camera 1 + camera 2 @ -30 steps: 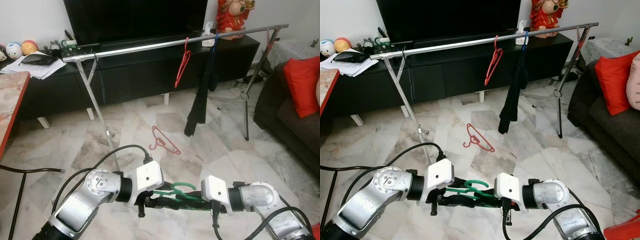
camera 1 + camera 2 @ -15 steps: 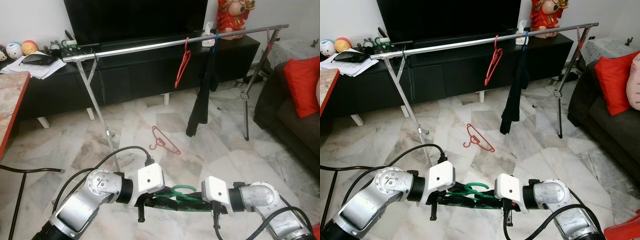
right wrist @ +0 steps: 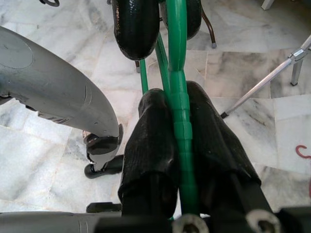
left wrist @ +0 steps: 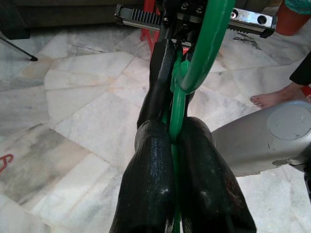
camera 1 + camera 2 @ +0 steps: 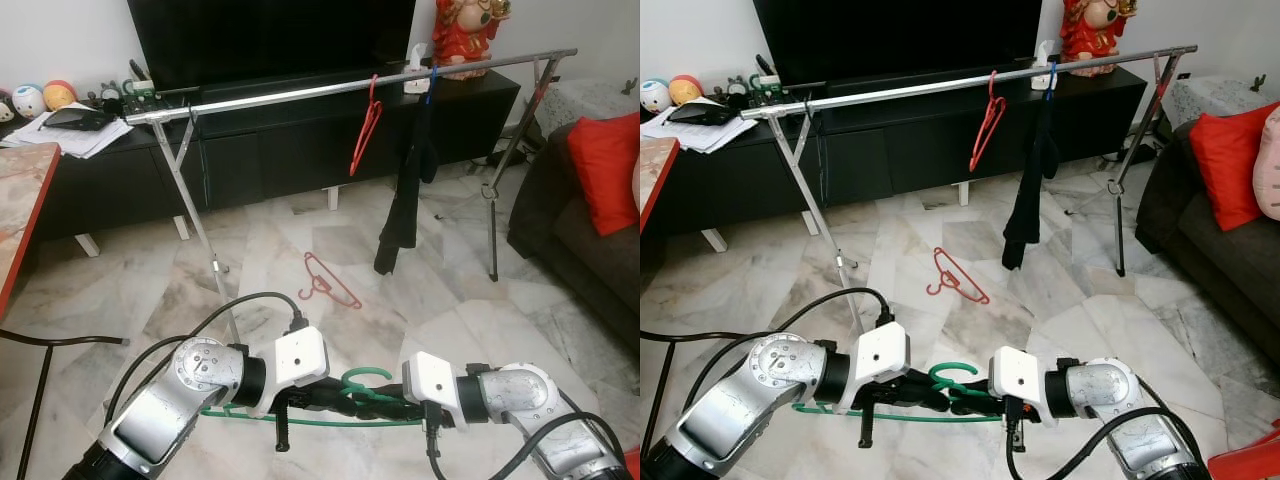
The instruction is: Hang hanger
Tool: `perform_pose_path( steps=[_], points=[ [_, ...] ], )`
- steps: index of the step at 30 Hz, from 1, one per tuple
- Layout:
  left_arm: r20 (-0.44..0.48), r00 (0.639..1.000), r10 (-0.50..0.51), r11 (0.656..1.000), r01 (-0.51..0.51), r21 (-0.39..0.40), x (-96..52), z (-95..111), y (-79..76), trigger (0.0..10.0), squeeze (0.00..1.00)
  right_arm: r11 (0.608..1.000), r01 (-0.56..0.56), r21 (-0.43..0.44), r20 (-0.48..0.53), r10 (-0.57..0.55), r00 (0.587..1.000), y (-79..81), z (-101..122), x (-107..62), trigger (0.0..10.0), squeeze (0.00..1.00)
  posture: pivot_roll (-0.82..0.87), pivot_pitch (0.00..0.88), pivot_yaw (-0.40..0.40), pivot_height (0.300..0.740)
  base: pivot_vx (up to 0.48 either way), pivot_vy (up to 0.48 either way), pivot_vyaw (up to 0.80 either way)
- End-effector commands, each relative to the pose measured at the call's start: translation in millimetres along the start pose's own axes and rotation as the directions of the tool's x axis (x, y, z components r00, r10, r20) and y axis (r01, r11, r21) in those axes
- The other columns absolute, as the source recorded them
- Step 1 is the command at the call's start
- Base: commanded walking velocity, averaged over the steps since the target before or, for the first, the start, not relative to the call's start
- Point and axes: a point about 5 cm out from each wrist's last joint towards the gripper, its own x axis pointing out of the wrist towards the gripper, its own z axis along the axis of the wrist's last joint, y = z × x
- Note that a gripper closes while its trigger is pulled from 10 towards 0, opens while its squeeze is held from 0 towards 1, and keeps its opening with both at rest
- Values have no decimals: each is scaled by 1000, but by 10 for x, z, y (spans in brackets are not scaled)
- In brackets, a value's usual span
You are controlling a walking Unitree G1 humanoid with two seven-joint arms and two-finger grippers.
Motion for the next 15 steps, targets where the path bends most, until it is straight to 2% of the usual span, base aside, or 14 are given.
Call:
perform_pose_path(
  steps=[1,2,3,4,15],
  points=[
    [-14,1000,-18,1000,18,-7,37,-15,-20,0,0,999,40,-18,53,-39,998,-80,117,-8,10000,20,-59,0,-25,740,0,0,0],
    [-14,1000,-18,1000,18,-7,37,-15,-20,0,0,999,40,-11,57,-39,998,-79,116,-8,10000,20,-57,0,-26,740,0,0,0],
    [-15,1000,-17,1000,17,-6,36,-15,-19,0,0,999,39,-8,61,-39,997,-79,117,-7,10000,396,-57,0,-26,740,0,0,0],
    [-16,1000,-15,1000,15,-4,32,-15,-15,0,0,999,35,-3,61,-35,998,-79,113,-9,10000,1000,-57,0,-26,740,0,0,0],
    [-54,998,-15,999,17,29,-7,-43,28,0,0,1000,-8,7,24,8,1000,-20,47,-2,10000,1000,-57,0,-25,740,0,0,0]
  ],
)
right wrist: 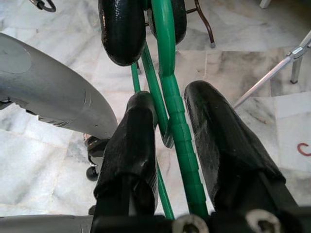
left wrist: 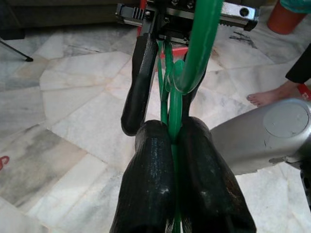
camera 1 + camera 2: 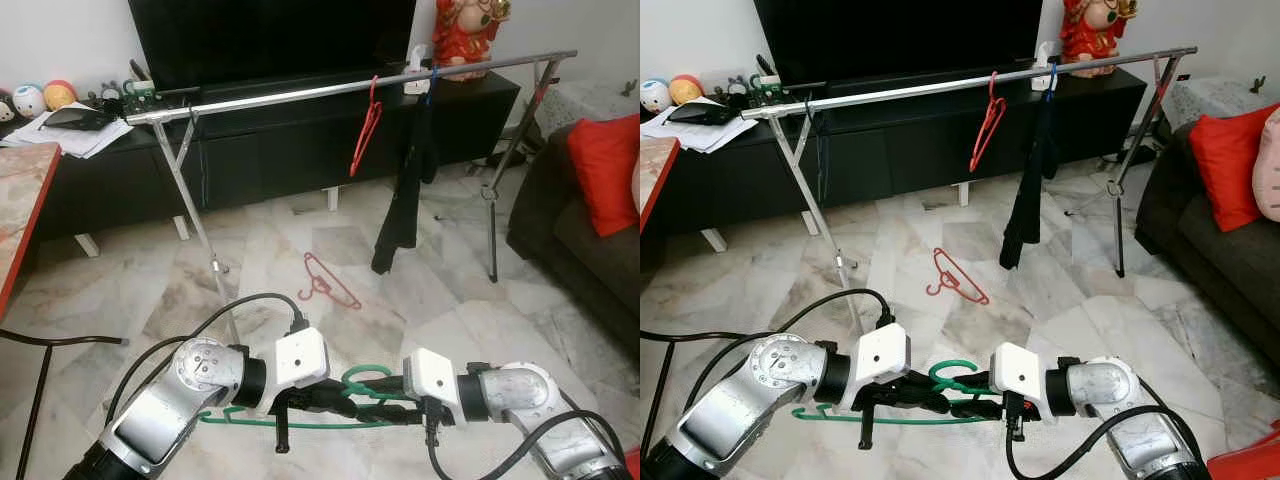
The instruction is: Hang hanger
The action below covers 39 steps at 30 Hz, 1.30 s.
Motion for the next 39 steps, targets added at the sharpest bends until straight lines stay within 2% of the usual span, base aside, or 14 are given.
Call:
perform_pose_path(
  steps=[1,15,21,26,28,30,31,32,34,35,36,37,38,39],
  points=[
    [-41,999,1,1000,-1,21,-15,-24,24,0,0,1000,-6,-16,17,6,1000,-13,48,2,10000,1000,-57,0,-25,740,0,0,0],
    [-113,992,49,998,-45,31,-161,-167,94,0,0,998,-68,-3,-34,68,997,56,-27,-12,10000,1000,-53,0,-28,740,0,0,0],
    [-131,986,105,994,-103,23,-219,-243,155,0,0,996,-82,46,-124,87,988,122,-240,-8,10000,1000,-54,3,-30,740,0,0,0],
    [-130,982,136,991,-134,22,-256,-277,184,0,0,996,-22,87,-210,40,977,139,-463,-5,10000,1000,-56,9,-31,740,0,0,0],
    [-133,978,158,987,-158,10,-296,-309,194,0,0,991,43,125,-260,-9,966,147,-623,-8,10000,0,-56,9,-31,740,0,0,0],
    [-134,976,169,985,-170,-1,-316,-339,192,0,0,985,96,141,-297,-50,953,147,-727,-11,10000,0,-51,13,-29,740,0,0,0],
    [-142,972,185,982,-188,-8,-329,-388,179,0,0,971,171,165,-312,-113,943,126,-803,-10,10000,0,-52,13,-27,740,0,0,0],
    [-142,972,185,982,-188,-8,-329,-388,179,0,0,971,171,165,-312,-113,943,126,-803,-10,10000,0,-52,13,-27,740,0,0,0],
    [-148,968,203,978,-209,-24,-356,-441,157,0,0,942,277,188,-344,-201,917,89,-900,-26,10000,0,-53,16,-25,740,0,0,0],
    [-153,961,229,971,-236,-28,-377,-474,152,588,0,916,345,204,-356,-258,898,66,-951,-47,10000,0,-49,18,-26,740,0,0,0],
    [-156,957,246,967,-254,-29,-390,-495,151,588,0,897,387,213,-364,-295,883,51,-986,-59,10000,0,-49,18,-26,740,0,0,0],
    [-171,950,260,963,-269,-33,-415,-550,134,2745,0,847,467,254,-371,-361,856,23,-1037,-73,10000,0,-49,20,-25,740,0,0,0],
    [-171,950,260,963,-269,-33,-415,-550,134,2745,0,847,467,254,-371,-361,856,23,-1037,-73,10000,0,-49,20,-25,740,0,0,0],
    [-177,945,275,958,-286,-36,-426,-576,133,4000,0,821,503,270,-374,-392,841,10,-1060,-75,10000,0,-49,20,-25,740,0,0,0]
  ],
)
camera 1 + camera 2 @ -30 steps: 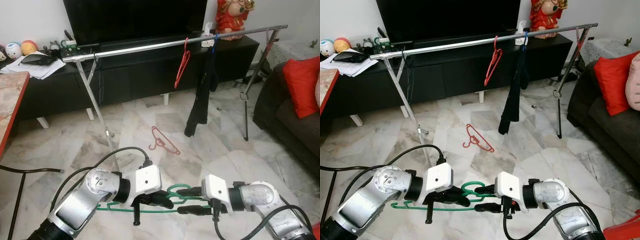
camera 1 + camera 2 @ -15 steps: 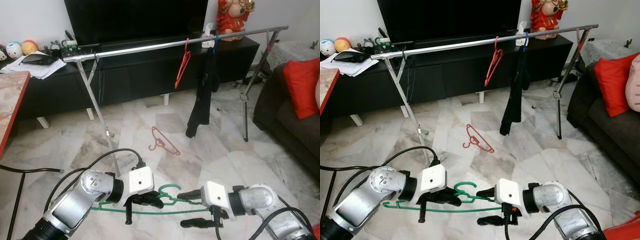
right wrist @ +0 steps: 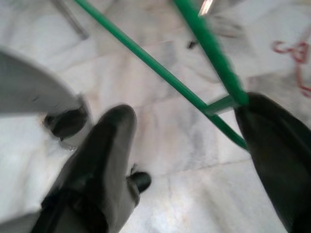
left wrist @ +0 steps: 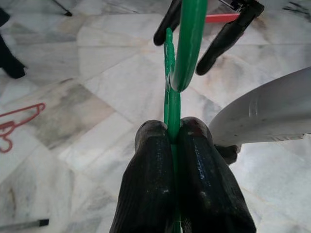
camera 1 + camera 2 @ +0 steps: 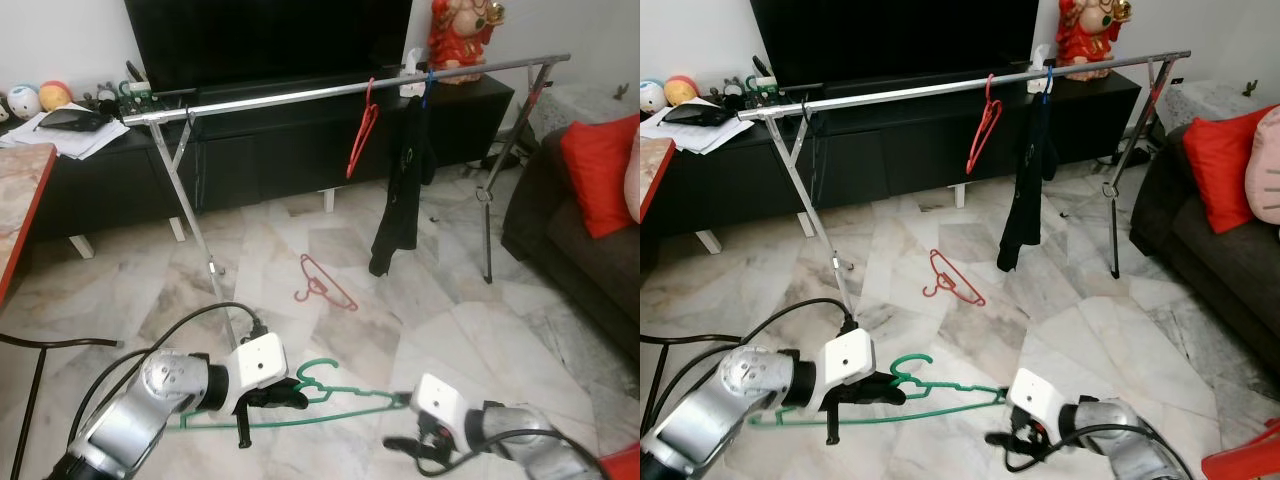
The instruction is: Hang hanger
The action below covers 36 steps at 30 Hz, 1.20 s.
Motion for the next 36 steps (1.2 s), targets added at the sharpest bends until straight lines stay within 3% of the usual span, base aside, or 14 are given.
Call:
perform_pose_path(
  steps=[1,2,3,5,7,10,12,13,16,21,27,33,34,36],
  points=[
    [-42,994,96,995,-96,-1,-140,-89,112,9569,0,984,143,102,-63,-137,989,-142,-213,-142,10000,0,-49,20,-25,740,0,0,0],
    [-42,994,96,995,-96,-1,-140,-89,112,9569,0,984,143,102,-63,-137,989,-142,-213,-142,10000,0,-49,20,-25,740,0,0,0],
    [-51,992,117,993,-117,-12,-151,-142,112,10000,0,959,221,175,-55,-215,975,-173,-238,-119,10000,0,-48,21,-20,740,0,0,0],
    [-60,991,118,993,-119,-20,-161,-192,98,10000,0,931,285,227,-54,-280,958,-197,-250,-102,10000,0,-47,21,-20,740,0,0,0],
    [-68,995,77,997,-78,-2,-174,-218,52,10000,0,913,304,272,-21,-311,950,-206,-224,-78,10000,0,-41,22,-17,740,0,0,0],
    [-80,997,7,999,-4,39,-194,-226,-11,10000,0,921,279,273,62,-306,950,-205,-112,-30,10000,0,-40,24,-14,740,0,0,0],
    [-102,995,-12,997,19,73,-202,-226,-11,10000,0,946,203,253,119,-239,964,-170,-27,2,10000,0,-44,23,-13,740,0,0,0],
    [-161,987,-14,988,39,149,-212,-258,10,10000,0,970,119,211,154,-153,976,-119,41,31,10000,0,-45,21,-13,740,0,0,0],
    [-207,978,-7,975,52,214,-204,-279,59,10000,0,991,27,128,141,-46,989,-52,80,74,10000,0,-43,16,-16,740,0,0,0],
    [-240,971,11,963,54,263,-197,-298,103,10000,0,985,-139,103,213,114,970,49,178,93,10000,0,-45,11,-17,740,0,0,0],
    [-230,972,41,956,29,292,-164,-302,123,10000,0,959,-279,50,174,266,948,185,113,83,10000,0,-42,10,-23,740,0,0,0],
    [-240,957,161,959,-94,266,-140,-421,201,10000,0,996,-66,61,1,66,998,64,-100,85,10000,0,-48,14,-19,740,0,0,0],
    [-218,950,223,961,-176,216,-127,-474,228,10000,0,994,71,85,-43,-67,997,-18,-163,73,10000,0,-48,14,-19,740,0,0,0],
    [-202,925,323,945,-302,126,-108,-560,268,10000,0,966,200,166,-91,-186,978,-79,-252,49,10000,0,-48,15,-18,740,0,0,0]
  ],
)
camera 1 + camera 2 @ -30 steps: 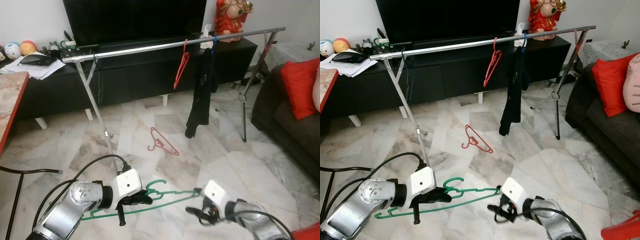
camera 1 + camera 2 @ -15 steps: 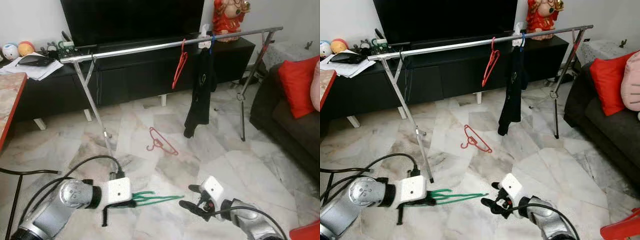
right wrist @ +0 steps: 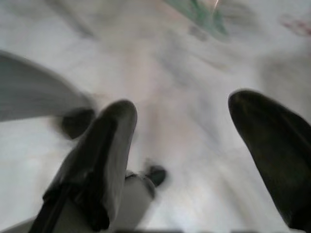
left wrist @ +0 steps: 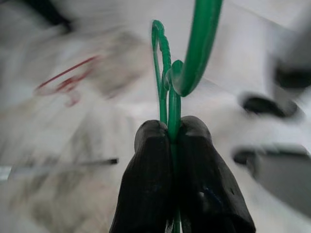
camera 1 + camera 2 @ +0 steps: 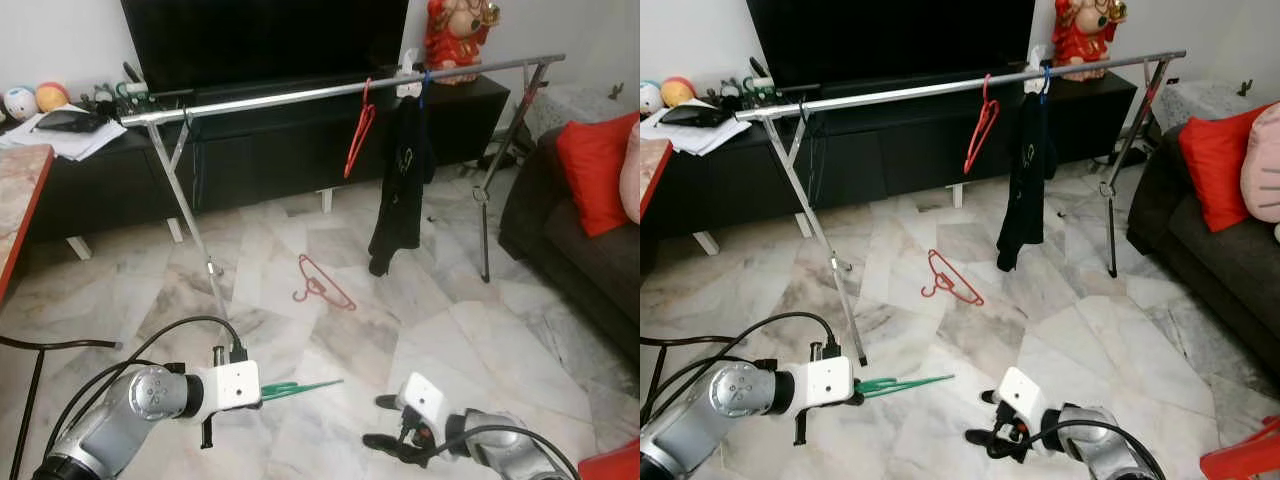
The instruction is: Hang hanger
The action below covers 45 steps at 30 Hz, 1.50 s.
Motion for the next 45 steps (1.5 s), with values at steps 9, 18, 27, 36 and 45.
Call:
perform_pose_path(
  steps=[9,18,27,36,45],
  points=[
    [-151,888,434,757,-450,-474,2,-467,-121,10000,0,867,332,372,-133,-305,943,192,-477,26,10000,0,-59,21,-10,740,0,0,0],
    [-246,805,540,572,-566,-594,-147,-725,-310,10000,0,686,512,516,-376,-356,855,557,-977,-61,10000,0,-47,16,-13,740,0,0,0],
    [-295,771,565,500,-604,-620,-159,-762,-407,10000,0,651,551,522,-395,-387,833,611,-989,-42,10000,0,-64,32,-4,740,0,0,0],
    [-273,783,559,526,-589,-614,-42,-645,-427,10000,0,702,541,463,-431,-355,830,706,-1032,-25,10000,0,-70,4,3,740,0,-57,0],
    [-251,773,582,516,-590,-621,11,-531,-337,10000,0,708,548,446,-468,-338,817,743,-1119,-75,10000,0,-79,0,2,740,0,-337,308]
  ],
)
